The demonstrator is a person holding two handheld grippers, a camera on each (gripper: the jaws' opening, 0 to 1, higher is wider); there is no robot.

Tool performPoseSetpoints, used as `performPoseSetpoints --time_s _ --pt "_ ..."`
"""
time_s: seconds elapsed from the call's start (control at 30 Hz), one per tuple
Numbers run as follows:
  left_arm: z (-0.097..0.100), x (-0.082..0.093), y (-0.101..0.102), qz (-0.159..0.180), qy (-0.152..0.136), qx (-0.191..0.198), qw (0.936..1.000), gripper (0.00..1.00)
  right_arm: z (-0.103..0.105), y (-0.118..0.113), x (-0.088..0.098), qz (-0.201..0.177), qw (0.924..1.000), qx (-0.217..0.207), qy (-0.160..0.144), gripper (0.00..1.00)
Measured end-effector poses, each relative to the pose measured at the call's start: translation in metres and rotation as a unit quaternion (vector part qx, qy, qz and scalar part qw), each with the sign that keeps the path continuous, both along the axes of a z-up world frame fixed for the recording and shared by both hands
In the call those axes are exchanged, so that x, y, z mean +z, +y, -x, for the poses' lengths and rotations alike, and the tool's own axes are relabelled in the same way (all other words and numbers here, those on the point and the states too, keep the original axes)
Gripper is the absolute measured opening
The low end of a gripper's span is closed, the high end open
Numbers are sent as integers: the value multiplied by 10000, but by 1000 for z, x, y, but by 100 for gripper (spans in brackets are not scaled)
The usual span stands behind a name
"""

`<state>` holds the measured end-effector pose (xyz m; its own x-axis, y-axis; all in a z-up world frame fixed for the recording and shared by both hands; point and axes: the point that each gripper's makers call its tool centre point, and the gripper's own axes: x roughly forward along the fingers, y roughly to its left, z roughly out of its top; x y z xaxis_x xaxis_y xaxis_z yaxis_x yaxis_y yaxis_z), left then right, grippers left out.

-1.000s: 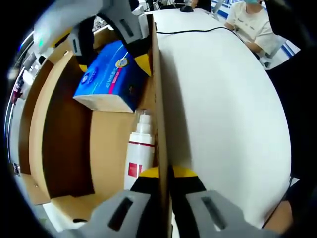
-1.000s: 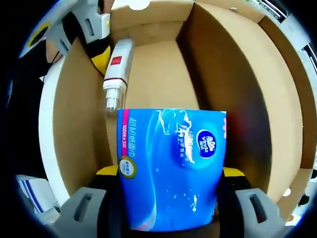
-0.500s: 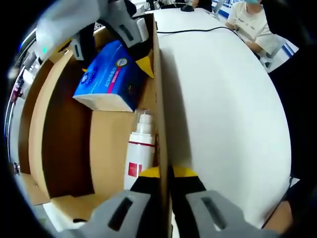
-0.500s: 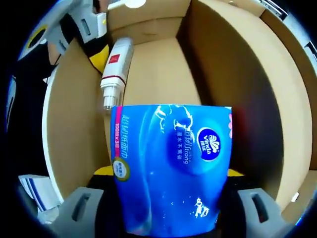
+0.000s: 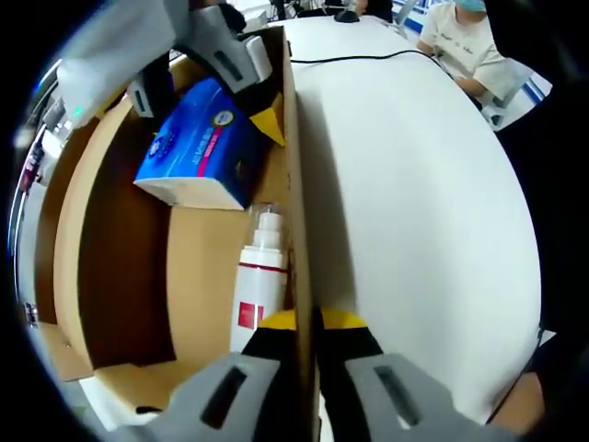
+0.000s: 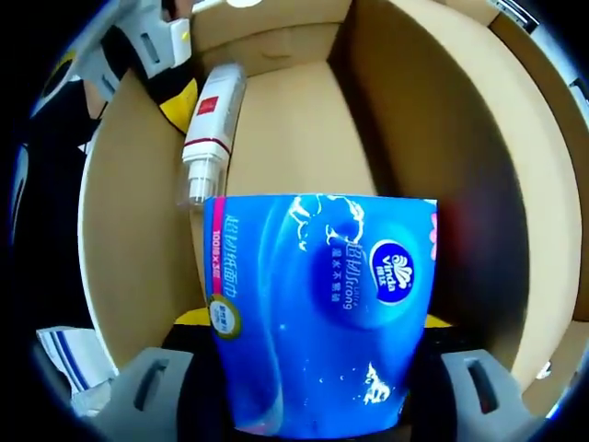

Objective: Operate the shoe box by opening the lid, removing the specified soft item, and placing it in the target area until the item is outside and the box remains undamaged.

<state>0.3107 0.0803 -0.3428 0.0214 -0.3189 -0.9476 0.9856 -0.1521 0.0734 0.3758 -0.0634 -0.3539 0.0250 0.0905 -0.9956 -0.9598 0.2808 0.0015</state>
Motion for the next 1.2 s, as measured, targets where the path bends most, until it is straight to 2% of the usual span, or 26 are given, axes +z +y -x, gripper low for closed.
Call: performPoseSetpoints --time_s 0.47,0.67,1.0,1.07,1.1,1.2 --pt "-2 1 0 3 -18 -20 10000 2 -6 0 4 -194 9996 -3 -194 76" --pt "-4 0 1 19 -7 -30 10000 2 -9 5 12 -421 9984 -196 -317 76" --pt "-1 -1 0 10 -6 -20 10000 2 -10 6 38 -607 9959 -319 -592 74" --pt "0 -1 0 12 -4 -17 10000 2 -10 7 49 -668 9948 -330 -694 73" --pt "0 -1 0 13 -3 -18 10000 2 -13 9 54 -719 9935 -213 -854 73" --pt "1 -1 0 5 -11 -18 10000 2 -15 7 65 -676 9923 -202 -1015 72"
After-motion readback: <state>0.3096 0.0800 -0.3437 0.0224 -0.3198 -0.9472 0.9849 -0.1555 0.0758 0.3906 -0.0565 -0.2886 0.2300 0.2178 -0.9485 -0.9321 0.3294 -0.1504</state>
